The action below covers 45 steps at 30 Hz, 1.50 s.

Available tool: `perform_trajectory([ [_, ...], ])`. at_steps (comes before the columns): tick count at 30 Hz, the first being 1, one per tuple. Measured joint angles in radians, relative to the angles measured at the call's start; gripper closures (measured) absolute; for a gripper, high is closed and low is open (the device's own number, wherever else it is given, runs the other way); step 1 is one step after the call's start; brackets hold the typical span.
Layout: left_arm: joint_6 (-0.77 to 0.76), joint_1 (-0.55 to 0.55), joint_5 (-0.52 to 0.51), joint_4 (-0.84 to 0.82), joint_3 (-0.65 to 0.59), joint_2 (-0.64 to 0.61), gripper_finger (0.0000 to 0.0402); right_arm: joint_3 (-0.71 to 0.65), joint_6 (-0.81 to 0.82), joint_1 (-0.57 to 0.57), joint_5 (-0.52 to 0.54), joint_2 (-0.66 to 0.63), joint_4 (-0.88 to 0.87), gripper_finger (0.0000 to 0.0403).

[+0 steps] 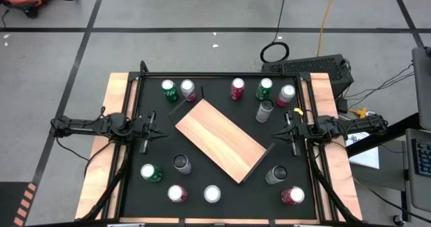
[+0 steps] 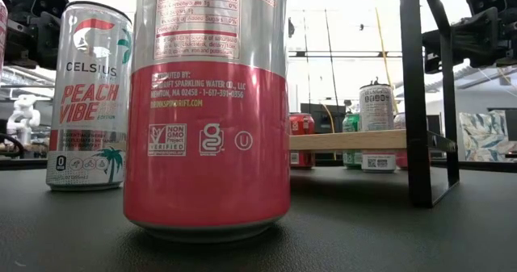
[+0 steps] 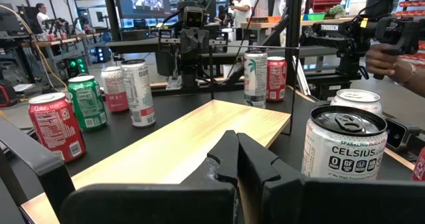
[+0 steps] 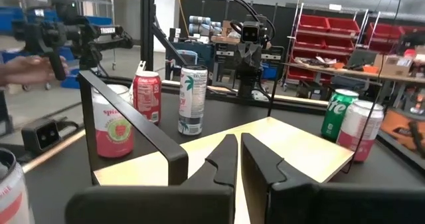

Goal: Place canned beverage on shelf
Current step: Put the top white and pink soda can on the shelf

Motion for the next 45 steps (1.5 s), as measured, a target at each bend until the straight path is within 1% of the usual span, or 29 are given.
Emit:
perform_trajectory([
  [6, 0.000, 0.000, 0.000, 0.000, 0.000, 0.000, 0.0402, 0.011, 0.010, 0.000, 0.000, 0.001, -0.001, 0.0403],
  [9, 0.000, 0.000, 0.000, 0.000, 0.000, 0.000, 0.0402, 0.036, 0.059, 0.000, 0.001, 0.015, -0.008, 0.0403],
  [12, 0.000, 0.000, 0.000, 0.000, 0.000, 0.000, 0.0402, 0.078, 0.069, 0.000, 0.005, 0.050, -0.044, 0.0403],
  [15, 0.000, 0.000, 0.000, 0.000, 0.000, 0.000, 0.0402, 0.161, 0.098, 0.000, 0.036, 0.095, -0.083, 0.0403],
  [18, 0.000, 0.000, 0.000, 0.000, 0.000, 0.000, 0.0402, 0.265, 0.142, 0.000, 0.083, 0.158, -0.201, 0.0403],
  [27, 0.000, 0.000, -0.008, 0.000, 0.000, 0.000, 0.0402, 0.605, 0.181, 0.000, 0.087, 0.343, -0.421, 0.0403],
  [33, 0.000, 0.000, -0.008, 0.000, 0.000, 0.000, 0.0402, 0.787, 0.263, 0.000, 0.163, 0.458, -0.552, 0.0403],
  [39, 0.000, 0.000, -0.008, 0.001, 0.000, 0.000, 0.0402, 0.899, 0.335, 0.000, 0.163, 0.553, -0.655, 0.0403],
  [45, 0.000, 0.000, -0.010, 0.002, 0.000, 0.000, 0.0402, 0.911, 0.327, 0.000, 0.163, 0.608, -0.674, 0.0403],
])
